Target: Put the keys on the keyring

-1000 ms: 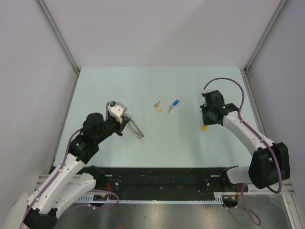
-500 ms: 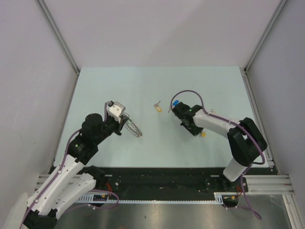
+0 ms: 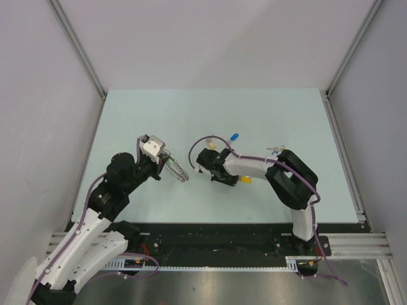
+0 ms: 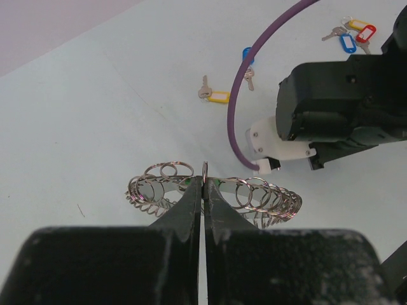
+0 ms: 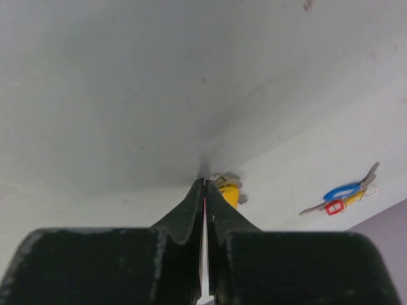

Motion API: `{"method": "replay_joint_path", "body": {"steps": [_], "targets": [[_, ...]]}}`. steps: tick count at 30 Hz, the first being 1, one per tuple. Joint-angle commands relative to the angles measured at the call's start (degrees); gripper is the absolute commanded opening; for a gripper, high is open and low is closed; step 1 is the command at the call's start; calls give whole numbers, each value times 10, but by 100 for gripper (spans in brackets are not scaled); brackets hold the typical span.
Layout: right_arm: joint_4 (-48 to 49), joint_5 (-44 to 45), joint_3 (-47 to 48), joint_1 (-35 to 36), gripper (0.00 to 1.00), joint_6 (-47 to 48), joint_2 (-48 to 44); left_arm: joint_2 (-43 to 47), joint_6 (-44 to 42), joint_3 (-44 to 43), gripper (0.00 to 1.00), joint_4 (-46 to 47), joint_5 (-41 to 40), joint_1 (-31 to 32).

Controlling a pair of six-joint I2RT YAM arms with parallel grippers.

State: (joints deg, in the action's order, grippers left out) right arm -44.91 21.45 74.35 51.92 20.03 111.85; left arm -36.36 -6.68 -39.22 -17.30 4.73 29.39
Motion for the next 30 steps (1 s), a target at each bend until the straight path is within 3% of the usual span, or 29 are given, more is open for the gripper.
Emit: {"method": "replay_joint_path", "body": {"steps": [1, 11, 17, 26, 30], "targets": [[13, -16, 39, 13, 4, 39, 29, 12, -15, -4, 0, 37, 1, 1], [46, -19, 57, 18, 28, 48, 1, 14, -15, -2, 0, 40, -2, 1], [56, -44, 48, -1, 36, 25, -51, 16, -16, 0, 0, 42, -3, 1], [167, -184, -107, -78, 37, 38, -185, 19, -18, 4, 0, 47, -6, 2], [203, -200, -152, -95, 36, 50, -221, 14, -18, 4, 1, 47, -6, 2]]}}
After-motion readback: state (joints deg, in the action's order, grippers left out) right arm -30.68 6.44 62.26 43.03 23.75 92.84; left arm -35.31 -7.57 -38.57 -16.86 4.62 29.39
